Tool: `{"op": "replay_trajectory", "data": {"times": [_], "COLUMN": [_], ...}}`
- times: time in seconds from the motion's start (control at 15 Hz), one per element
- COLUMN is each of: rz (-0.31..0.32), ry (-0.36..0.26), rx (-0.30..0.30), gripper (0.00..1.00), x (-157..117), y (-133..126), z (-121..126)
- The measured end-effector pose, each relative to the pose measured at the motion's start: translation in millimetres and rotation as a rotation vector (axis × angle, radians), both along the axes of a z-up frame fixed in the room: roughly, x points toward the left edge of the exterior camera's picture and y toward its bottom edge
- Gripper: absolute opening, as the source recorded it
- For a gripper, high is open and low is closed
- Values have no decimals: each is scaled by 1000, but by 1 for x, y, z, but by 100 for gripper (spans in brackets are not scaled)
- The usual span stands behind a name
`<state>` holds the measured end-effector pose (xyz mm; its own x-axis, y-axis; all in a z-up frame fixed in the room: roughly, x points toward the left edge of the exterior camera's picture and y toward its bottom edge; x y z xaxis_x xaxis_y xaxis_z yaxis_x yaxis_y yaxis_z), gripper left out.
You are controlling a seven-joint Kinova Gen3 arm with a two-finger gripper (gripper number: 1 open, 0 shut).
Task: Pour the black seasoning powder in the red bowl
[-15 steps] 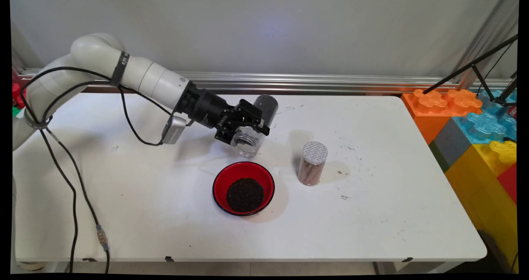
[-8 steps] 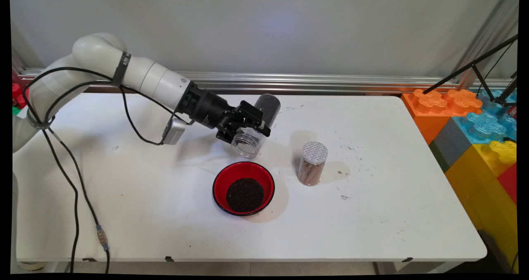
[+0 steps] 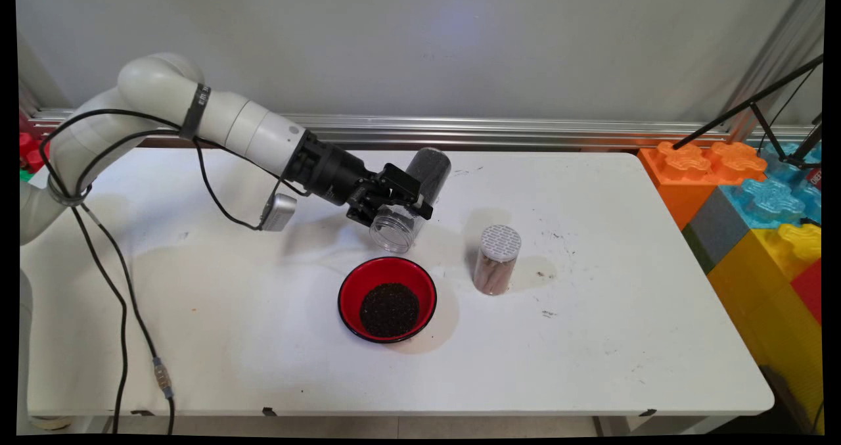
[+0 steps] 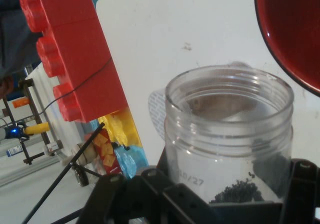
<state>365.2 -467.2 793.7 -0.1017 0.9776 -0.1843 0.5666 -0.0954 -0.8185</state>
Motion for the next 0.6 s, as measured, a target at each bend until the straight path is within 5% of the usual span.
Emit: {"op": "replay_trajectory", "data": {"times": [0.6], "rz": [42], "ry": [-13], "rx": [-27], "gripper": [0], "x": [-6], "y": [8], "z": [2]}}
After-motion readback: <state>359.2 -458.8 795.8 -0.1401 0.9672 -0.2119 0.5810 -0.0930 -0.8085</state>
